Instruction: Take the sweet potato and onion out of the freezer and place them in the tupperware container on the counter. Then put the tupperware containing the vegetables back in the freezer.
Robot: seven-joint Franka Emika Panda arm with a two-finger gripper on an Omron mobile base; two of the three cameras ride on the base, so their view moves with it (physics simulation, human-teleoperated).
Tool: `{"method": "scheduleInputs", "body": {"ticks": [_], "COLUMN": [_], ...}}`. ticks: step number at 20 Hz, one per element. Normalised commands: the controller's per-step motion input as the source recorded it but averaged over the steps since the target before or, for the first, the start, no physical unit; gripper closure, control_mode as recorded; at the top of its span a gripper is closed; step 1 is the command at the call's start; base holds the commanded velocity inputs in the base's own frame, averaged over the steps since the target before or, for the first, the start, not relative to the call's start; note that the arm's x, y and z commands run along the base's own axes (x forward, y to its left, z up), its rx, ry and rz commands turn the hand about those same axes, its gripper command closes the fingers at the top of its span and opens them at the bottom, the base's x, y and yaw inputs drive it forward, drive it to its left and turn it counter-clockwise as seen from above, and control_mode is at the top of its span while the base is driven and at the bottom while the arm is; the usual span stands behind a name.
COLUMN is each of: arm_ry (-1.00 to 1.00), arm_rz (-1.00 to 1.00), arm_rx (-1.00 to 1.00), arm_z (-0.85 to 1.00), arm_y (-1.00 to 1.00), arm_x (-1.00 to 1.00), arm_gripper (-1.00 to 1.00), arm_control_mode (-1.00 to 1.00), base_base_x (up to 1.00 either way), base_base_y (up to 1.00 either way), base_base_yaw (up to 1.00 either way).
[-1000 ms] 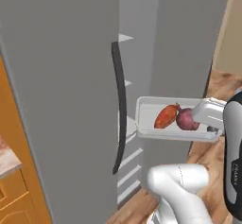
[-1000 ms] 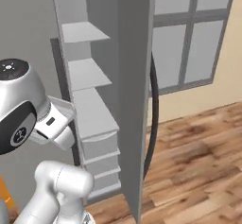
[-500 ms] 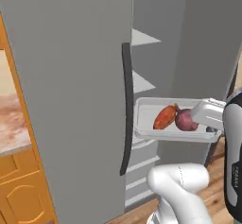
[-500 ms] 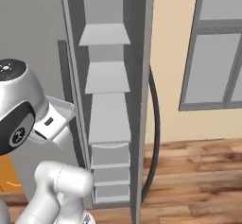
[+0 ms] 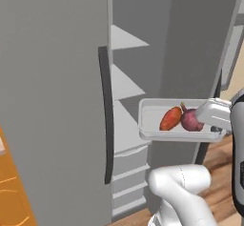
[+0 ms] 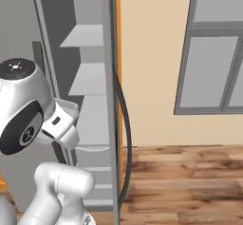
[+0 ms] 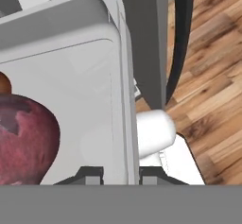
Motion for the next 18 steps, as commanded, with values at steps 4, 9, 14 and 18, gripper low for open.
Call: {"method": "scheduleInputs", "body": {"ticks": [4, 9, 14, 18], "arm_ry": [0.00, 0.00, 0.03, -0.02], "arm_rz": [0.00, -0.10, -0.11, -0.08], "arm_rx": [0.00, 0.00, 0.01, 0.08], "arm_z": [0.00, 0.00, 0.00, 0.07], "arm_y": [0.00, 0.06, 0.21, 0.22], "arm_x": [0.00, 0.39, 0.74, 0.13], "arm_gripper": [1.00, 1.00, 1.00, 1.00], "arm_control_mode": [1.00, -1.00, -1.00, -1.00], "base_base_x": [0.18, 0.16, 0.00, 0.00], "base_base_y": [0.11, 0.04, 0.00, 0.00], "base_base_yaw": [-0.20, -0.09, 0.00, 0.00]}}
